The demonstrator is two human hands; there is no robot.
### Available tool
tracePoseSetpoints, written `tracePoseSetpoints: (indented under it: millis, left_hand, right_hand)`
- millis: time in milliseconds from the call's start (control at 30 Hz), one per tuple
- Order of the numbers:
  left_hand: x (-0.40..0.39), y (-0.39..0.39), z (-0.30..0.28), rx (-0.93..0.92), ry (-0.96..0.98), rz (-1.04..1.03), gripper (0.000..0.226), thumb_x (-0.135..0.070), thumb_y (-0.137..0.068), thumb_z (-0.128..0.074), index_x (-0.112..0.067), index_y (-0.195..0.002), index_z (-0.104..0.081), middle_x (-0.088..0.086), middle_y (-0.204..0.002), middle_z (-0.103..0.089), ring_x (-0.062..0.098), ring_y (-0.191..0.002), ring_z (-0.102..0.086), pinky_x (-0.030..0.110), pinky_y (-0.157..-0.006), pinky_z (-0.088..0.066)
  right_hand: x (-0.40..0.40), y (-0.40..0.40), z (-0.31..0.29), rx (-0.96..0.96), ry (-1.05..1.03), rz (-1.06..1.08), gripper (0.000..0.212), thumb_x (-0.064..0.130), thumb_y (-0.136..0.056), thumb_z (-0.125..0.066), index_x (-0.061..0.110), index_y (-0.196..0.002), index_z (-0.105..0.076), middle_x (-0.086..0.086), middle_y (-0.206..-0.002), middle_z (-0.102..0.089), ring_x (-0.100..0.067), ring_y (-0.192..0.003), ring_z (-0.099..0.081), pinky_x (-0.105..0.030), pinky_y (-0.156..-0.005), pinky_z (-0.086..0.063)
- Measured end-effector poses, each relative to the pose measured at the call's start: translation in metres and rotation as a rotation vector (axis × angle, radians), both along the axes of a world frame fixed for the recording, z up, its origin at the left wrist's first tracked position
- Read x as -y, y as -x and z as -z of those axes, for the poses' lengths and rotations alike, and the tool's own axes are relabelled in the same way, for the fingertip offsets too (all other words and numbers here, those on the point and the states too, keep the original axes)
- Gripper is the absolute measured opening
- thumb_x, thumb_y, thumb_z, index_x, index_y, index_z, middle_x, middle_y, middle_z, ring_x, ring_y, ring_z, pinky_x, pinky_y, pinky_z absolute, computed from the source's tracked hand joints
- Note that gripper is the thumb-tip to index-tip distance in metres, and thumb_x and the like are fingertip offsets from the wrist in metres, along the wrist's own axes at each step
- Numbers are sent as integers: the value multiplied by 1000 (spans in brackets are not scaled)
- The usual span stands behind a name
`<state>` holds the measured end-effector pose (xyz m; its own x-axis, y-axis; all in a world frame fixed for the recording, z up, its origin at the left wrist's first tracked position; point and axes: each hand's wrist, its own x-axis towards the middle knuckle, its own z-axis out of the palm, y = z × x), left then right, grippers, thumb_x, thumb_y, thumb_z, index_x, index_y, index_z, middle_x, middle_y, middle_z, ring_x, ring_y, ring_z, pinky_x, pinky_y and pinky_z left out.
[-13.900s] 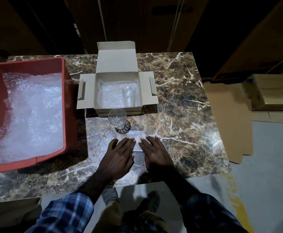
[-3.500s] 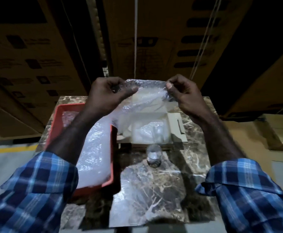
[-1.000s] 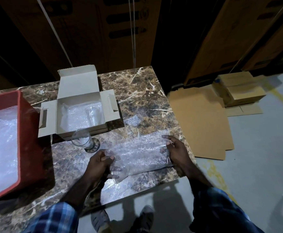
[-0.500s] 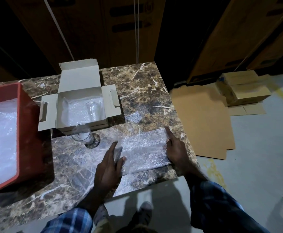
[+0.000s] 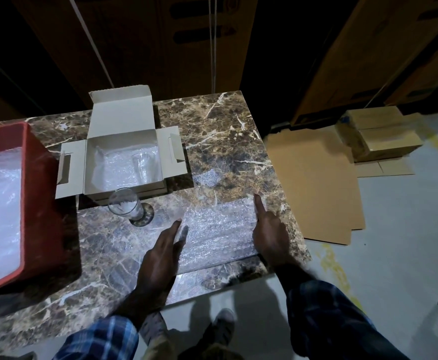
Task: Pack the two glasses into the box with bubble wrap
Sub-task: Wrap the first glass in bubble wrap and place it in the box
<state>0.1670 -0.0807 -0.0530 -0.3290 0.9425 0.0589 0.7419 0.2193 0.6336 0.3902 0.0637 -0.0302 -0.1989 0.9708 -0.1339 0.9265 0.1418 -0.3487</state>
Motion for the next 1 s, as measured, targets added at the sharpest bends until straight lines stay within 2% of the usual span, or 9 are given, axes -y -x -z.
tracePoseSetpoints:
  millis: [133,267,367,533,633,700,767,867,1000]
  left_hand:
    - [7,0,1,-73,-20,55,46,-26,-103,-54,-27,-147,-40,-3,-122,-54,22,-75,-64,34,-51,-50]
    - [8,0,-2,-118,-32,40,44,-47,-106,-28,-22,-133,-53,-7,-117,-50,16,-66,-56,24,-52,-36]
    - [11,2,2,-173,-3,27,42,-35,-105,-34,-16,-136,-55,-1,-134,-52,24,-73,-65,26,-54,-42]
    - [16,8,6,-200,27,9,44,-27,-105,-40,-18,-148,-44,1,-149,-43,24,-92,-68,30,-59,-52]
    - [14,7,6,-235,39,-14,47,-21,-104,-47,-16,-150,-39,5,-151,-40,28,-97,-66,31,-56,-52]
    - [13,5,6,-244,52,-62,48,-24,-103,-46,-14,-150,-39,8,-152,-37,32,-103,-65,34,-58,-54]
    - [9,4,4,-216,85,-143,54,-26,-99,-53,-13,-149,-38,9,-155,-31,35,-118,-57,41,-68,-58]
    - [5,3,-2,-224,60,-191,53,-23,-94,-55,-6,-143,-45,16,-154,-29,38,-118,-48,48,-88,-49]
    - [-2,-14,-9,-300,-46,-67,42,-21,-97,-51,-5,-136,-55,21,-152,-39,38,-132,-44,49,-103,-39]
  right_hand:
    - [1,-1,5,-114,-147,-13,71,-12,-87,-52,19,-149,-45,-7,-82,-64,-16,-58,-52,-20,-46,-33]
    - [-3,-5,11,-434,-159,11,50,-19,-79,-51,13,-106,-78,-5,-100,-75,-15,-84,-68,-18,-73,-52]
    - [-1,-6,7,-499,-89,104,47,-17,-79,-52,17,-93,-81,1,-101,-77,-10,-88,-70,-23,-83,-55]
    - [0,-4,9,-433,-29,82,41,-9,-89,-55,15,-116,-75,-2,-118,-71,-11,-100,-68,-2,-87,-40]
    - [-2,-1,17,-326,-53,-11,49,-7,-88,-50,16,-127,-69,-6,-124,-69,-23,-103,-71,-29,-93,-54]
    - [-2,1,19,-169,-90,-107,53,-8,-85,-46,16,-129,-65,-6,-127,-68,-29,-89,-73,-44,-79,-60]
    - [-1,2,17,4,-109,-189,50,-3,-85,-44,12,-129,-61,-6,-141,-58,-33,-81,-72,-49,-72,-60]
    - [3,6,13,205,-161,-148,42,7,-85,-42,6,-122,-62,-13,-153,-43,-36,-99,-62,-49,-77,-56]
    - [18,32,13,172,-250,-233,39,24,-98,-35,10,-122,-62,-17,-152,-43,-33,-131,-45,-54,-112,-31]
